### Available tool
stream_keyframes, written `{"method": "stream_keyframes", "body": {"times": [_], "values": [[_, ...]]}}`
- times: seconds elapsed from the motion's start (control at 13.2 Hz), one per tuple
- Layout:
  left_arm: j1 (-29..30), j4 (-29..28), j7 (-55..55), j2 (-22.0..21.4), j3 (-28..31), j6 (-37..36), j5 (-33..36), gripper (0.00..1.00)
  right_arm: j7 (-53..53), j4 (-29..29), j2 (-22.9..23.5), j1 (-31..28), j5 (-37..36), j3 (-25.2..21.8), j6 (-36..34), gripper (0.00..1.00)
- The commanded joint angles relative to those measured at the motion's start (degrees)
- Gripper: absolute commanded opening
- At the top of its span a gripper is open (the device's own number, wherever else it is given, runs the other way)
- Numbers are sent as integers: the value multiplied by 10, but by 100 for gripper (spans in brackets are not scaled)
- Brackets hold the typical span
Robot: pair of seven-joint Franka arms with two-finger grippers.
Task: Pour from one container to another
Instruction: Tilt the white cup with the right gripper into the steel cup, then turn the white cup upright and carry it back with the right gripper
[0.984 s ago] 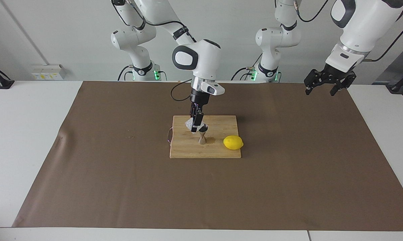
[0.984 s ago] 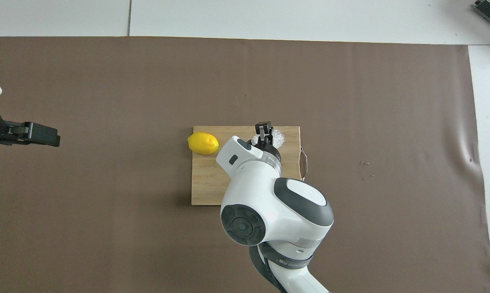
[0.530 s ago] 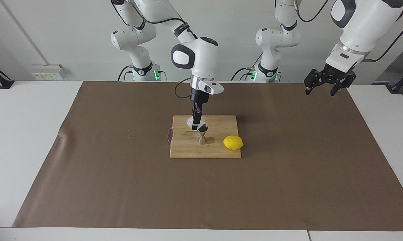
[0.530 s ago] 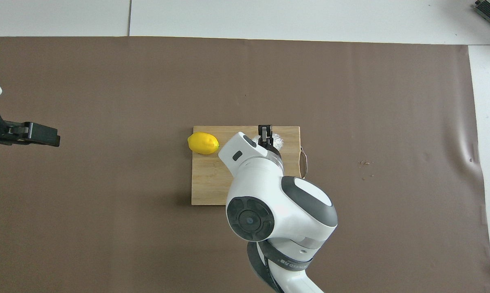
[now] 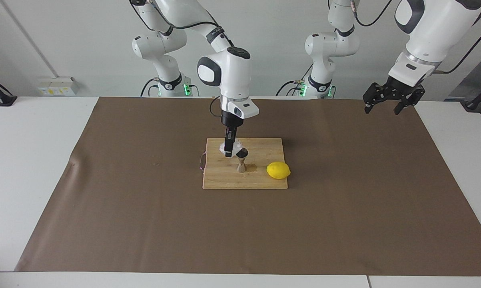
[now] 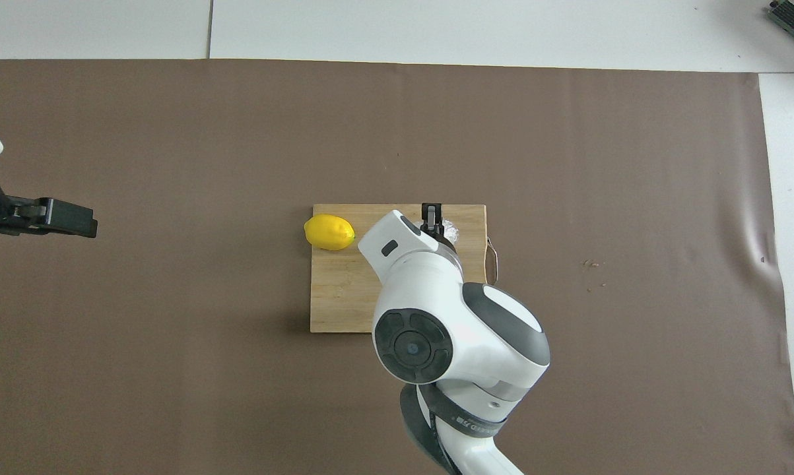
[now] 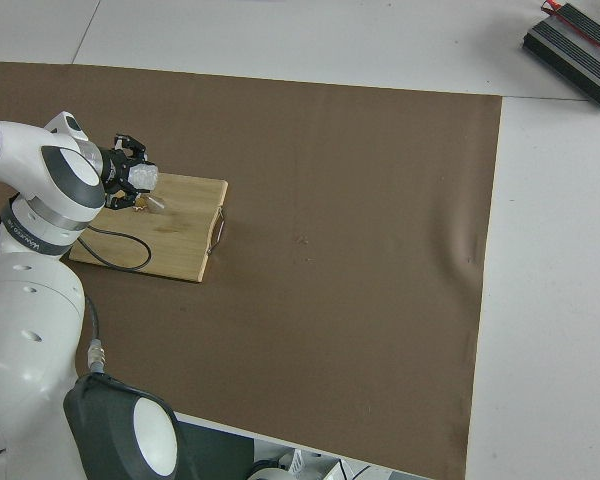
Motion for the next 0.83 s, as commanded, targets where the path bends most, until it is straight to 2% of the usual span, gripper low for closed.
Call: {"method": "stream_keyframes", "body": {"times": [0.0,0.3,0.76], "values": [[2,-6,-6,-4,-2,1,10,100,-69,-10,-15,-24,69,4,10,0],[2,-6,-6,-4,-2,1,9,100,-131,-12,-29,-49,111,4,8,0],[2,-6,-6,-4,-2,1,9,100,-333,-20,-26,-138,289,4,9,0]]}}
